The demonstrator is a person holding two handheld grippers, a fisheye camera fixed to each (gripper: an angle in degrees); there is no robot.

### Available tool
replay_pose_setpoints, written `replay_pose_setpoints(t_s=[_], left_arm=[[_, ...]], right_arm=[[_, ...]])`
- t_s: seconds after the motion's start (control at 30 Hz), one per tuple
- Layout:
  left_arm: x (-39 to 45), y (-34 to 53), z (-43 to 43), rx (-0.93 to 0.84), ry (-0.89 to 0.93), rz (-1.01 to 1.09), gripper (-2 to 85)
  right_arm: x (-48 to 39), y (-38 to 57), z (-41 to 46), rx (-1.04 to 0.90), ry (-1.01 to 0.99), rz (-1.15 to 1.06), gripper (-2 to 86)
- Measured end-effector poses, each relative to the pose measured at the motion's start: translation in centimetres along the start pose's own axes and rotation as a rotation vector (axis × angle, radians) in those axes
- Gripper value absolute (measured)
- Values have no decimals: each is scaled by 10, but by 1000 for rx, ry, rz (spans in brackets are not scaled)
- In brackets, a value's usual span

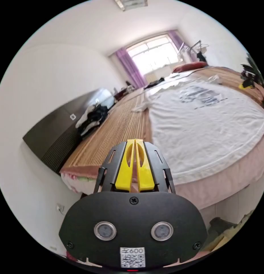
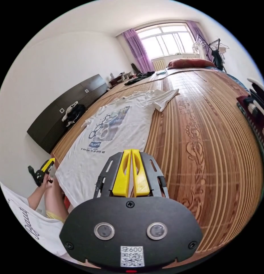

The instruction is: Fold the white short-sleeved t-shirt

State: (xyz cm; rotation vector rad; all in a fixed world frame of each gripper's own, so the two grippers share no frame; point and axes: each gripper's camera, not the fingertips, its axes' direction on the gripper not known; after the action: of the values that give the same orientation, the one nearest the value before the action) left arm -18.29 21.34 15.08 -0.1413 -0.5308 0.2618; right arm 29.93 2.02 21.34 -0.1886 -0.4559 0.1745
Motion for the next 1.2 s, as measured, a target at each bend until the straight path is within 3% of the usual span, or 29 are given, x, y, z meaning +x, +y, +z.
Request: replay_pose_setpoints(t_s=[0.07,0.17,0.23,0.3,0.43,0.6,1.2], left_arm=[[-20,-5,17,30,-54,-13,8],[-53,-23,42,105,71,-58,8],[-69,-38,64,173,371,3,9],[-71,-48,90,111,603,71,8],[-88,-54,144,-41,791,32,6],[-120,-53,166,-72,786,-111,5],[-161,-62,186,-53,744,-135,5]], right_arm=[[11,29,-39,222,5,61,-8],[32,47,-50,285,-135,84,-8],[36,52,-49,284,-208,58,-8],[33,54,-46,268,-212,34,-8],[30,56,-37,236,-155,51,-8],[49,65,-38,280,-174,143,-8],[62,68,-20,243,-161,213,-8]])
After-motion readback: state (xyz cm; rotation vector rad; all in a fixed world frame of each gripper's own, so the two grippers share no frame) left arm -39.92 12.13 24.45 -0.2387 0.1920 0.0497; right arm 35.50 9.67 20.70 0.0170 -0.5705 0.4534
